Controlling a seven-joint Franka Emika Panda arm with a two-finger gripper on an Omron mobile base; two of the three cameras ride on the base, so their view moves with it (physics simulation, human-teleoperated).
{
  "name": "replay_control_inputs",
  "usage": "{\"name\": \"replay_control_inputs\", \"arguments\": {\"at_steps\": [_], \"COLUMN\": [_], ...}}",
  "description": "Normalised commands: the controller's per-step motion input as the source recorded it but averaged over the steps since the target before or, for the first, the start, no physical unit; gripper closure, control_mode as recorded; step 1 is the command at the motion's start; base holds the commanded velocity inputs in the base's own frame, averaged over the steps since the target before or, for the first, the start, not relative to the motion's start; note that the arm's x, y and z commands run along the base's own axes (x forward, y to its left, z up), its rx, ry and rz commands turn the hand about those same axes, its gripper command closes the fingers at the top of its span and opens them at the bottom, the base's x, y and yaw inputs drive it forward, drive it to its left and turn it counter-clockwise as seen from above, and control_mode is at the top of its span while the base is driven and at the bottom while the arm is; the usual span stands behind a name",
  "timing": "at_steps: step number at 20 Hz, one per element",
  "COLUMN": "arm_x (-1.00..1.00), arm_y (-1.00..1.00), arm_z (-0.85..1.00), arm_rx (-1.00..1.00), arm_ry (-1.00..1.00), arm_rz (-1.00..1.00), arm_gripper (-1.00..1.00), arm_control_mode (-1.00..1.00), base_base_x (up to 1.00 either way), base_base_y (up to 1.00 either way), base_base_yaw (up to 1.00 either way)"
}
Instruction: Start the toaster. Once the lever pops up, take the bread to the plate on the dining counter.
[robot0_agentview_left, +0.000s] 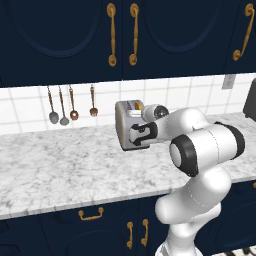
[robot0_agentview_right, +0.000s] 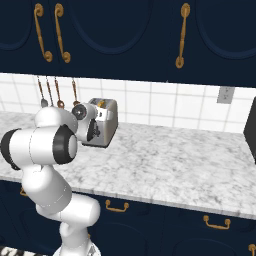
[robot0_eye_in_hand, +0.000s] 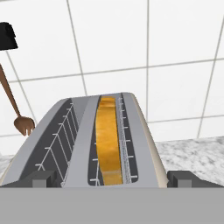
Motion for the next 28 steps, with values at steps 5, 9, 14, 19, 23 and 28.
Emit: {"name": "replay_control_inputs", "arguments": {"at_steps": [5,9,14,19,23,28], "arm_x": [0.0,0.0,0.0,0.0,0.0,0.0], "arm_y": [0.0,0.0,0.0,0.0,0.0,0.0], "arm_z": [0.0,0.0,0.0,0.0,0.0,0.0], "arm_rx": [0.0,0.0,0.0,0.0,0.0,0.0], "arm_ry": [0.0,0.0,0.0,0.0,0.0,0.0], "arm_rz": [0.0,0.0,0.0,0.0,0.0,0.0], "arm_gripper": [-1.0,-1.0,-1.0,-1.0,-1.0,-1.0], "arm_control_mode": [-1.0,-1.0,-1.0,-1.0,-1.0,-1.0], "base_base_x": [0.0,0.0,0.0,0.0,0.0,0.0], "base_base_y": [0.0,0.0,0.0,0.0,0.0,0.0], "base_base_yaw": [0.0,0.0,0.0,0.0,0.0,0.0]}}
